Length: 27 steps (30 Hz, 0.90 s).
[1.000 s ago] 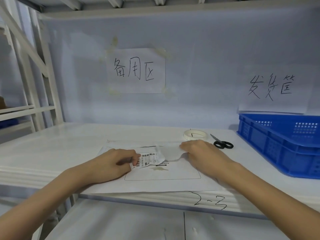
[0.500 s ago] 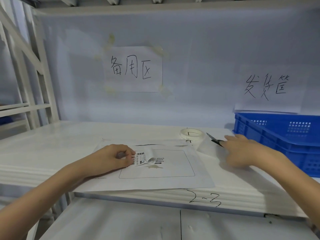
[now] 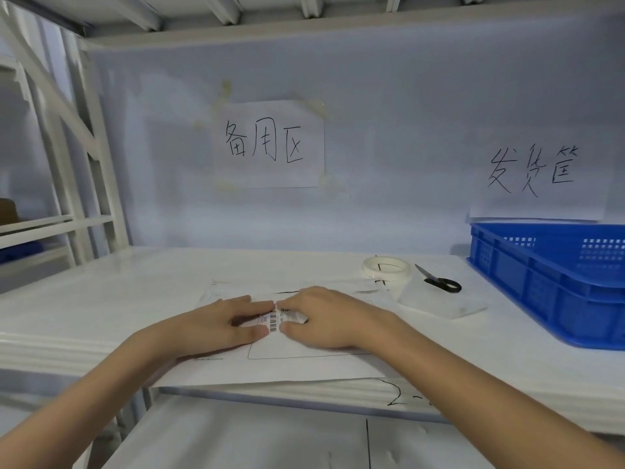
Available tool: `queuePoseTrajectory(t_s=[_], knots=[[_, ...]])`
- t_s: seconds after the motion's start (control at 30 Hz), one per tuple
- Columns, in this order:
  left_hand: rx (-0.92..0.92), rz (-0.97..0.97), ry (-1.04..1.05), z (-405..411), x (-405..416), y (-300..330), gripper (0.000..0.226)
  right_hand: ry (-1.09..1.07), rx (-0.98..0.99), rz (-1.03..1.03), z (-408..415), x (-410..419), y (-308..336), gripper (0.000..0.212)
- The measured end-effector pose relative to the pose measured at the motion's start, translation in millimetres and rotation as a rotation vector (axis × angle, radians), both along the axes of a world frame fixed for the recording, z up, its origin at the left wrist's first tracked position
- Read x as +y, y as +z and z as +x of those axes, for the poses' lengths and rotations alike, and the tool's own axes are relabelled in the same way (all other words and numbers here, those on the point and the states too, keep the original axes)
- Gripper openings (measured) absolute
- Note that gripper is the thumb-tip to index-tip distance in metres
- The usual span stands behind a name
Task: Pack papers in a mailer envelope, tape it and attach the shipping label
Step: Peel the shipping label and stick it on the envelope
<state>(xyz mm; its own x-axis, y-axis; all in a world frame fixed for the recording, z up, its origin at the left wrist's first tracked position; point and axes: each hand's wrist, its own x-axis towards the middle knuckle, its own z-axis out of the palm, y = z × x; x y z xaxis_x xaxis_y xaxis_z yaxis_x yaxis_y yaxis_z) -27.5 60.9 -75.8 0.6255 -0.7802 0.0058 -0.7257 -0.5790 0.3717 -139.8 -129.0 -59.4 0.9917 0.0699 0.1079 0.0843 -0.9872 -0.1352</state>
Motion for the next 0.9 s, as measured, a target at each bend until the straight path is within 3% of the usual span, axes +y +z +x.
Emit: queuePoseTrajectory(t_s=[0.17, 0.33, 0.47, 0.6, 0.9], knots=[[0.011, 0.003, -0.018, 2.0, 1.6, -2.9, 0.055, 0.012, -0.046, 0.028, -6.8, -18.7, -3.1, 0.034], [0.006, -0.015, -0.036, 2.2, 1.5, -3.1, 0.052, -0.070, -0.113, 0.000, -22.7, -46.5, -2.6, 0.032], [-0.008, 0.009, -0.039, 2.3, 2.6, -2.1, 0.052, -0.073, -0.084, -0.113, -27.2, -49.7, -6.4, 0.042], [-0.119, 0.087, -0.051, -5.8, 1.6, 0.4, 0.050, -0.050, -0.051, -0.163, -30.0, -49.8, -7.2, 0.051], [-0.399, 0.121, 0.019, -14.3, 9.9, 0.4, 0.060, -0.046, -0.094, -0.216, -36.5, -59.5, -9.3, 0.042]])
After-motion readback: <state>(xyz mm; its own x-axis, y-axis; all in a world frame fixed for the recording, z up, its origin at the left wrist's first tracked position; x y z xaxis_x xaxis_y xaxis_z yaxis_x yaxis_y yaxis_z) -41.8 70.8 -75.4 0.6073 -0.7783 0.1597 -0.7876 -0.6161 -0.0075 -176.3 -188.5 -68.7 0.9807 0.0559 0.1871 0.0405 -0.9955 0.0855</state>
